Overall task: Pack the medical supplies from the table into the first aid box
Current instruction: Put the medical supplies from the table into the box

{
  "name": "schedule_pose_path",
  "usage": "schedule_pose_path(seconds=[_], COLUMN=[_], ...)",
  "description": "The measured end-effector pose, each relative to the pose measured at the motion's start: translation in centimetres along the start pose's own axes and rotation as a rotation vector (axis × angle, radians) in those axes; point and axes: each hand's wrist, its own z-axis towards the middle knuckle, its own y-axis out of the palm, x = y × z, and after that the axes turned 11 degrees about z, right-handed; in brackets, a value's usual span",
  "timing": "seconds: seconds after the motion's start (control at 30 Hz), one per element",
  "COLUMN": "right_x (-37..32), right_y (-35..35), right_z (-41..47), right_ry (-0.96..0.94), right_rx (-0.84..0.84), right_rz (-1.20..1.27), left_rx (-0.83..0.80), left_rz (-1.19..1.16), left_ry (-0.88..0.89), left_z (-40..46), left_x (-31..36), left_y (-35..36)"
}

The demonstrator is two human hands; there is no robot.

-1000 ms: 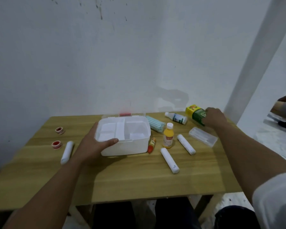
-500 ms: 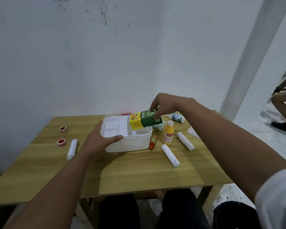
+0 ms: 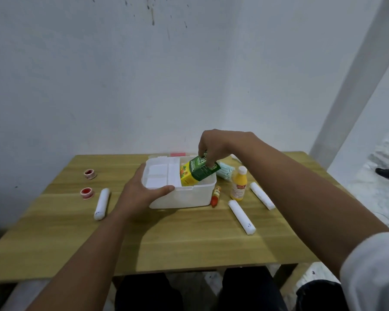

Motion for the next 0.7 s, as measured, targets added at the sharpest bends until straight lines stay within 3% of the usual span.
schedule_pose_path(seconds=[0.27, 0.5, 0.7], right_x=[-0.4, -1.8, -1.4], right_y=[5.8, 9.4, 7.3], right_z=[1.7, 2.7, 1.4], right_ry=[-0.026, -0.078, -0.123], right_rx=[0.076, 0.076, 0.126], right_rz=[0.261, 0.218, 0.255], left_rx=[0.008, 0.021, 0.022], left_rz=[-0.001, -0.003, 0.028], left_ry=[-0.007, 0.018, 0.027], left_z=[0.0, -0.1, 0.0], left_x=[-0.2, -0.1, -0.2], left_y=[0.1, 0.1, 0.2])
